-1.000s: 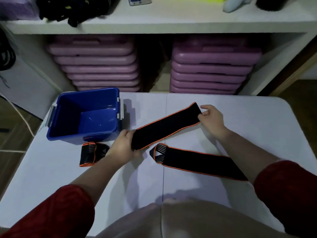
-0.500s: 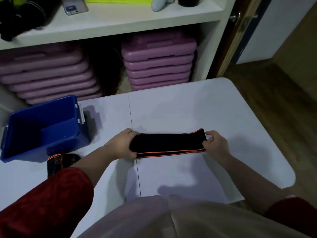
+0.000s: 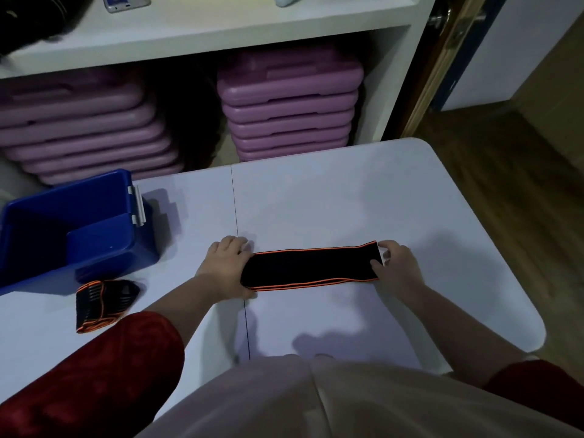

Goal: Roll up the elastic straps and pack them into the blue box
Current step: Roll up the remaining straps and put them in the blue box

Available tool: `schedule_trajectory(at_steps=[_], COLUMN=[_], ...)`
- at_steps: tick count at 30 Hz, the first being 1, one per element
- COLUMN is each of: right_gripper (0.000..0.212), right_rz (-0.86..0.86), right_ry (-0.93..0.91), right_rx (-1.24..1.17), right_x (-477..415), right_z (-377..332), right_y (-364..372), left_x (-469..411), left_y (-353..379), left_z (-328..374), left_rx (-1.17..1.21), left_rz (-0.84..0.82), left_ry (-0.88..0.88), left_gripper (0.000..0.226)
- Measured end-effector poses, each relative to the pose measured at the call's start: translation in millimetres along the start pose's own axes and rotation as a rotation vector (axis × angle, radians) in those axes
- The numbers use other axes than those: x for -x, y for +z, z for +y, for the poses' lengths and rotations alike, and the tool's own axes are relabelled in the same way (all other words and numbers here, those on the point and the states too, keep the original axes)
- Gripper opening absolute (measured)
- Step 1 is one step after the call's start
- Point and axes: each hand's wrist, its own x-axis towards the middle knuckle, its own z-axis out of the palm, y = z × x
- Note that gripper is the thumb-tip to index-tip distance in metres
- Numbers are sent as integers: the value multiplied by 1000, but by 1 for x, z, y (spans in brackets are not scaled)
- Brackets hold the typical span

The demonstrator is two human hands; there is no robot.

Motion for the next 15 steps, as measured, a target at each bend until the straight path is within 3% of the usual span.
schedule_trajectory(at_steps=[3,6,8,11,15], right_gripper=[42,47,52,53,46], right_rz=[-61,-90,-101,-97,-142], right_ry=[-19,11,34,56,82], right_rx=[-10,-50,-76,-123,-119], right_x=[-6,-17,-26,-35,-34], right_z=[-4,-9,-14,-24,-36], right_y=[1,2,2,5,10], left_x=[-2,-12,-23,-43,-62], left_y=[10,13,7,-4,-14], left_z=[6,6,4,-3,-3], left_rx=[-102,-197,-238,-205,4], left_rz=[82,223,277,199,178], left_ry=[93,185,161,-132,-517], left_gripper=[91,51,38,34,51])
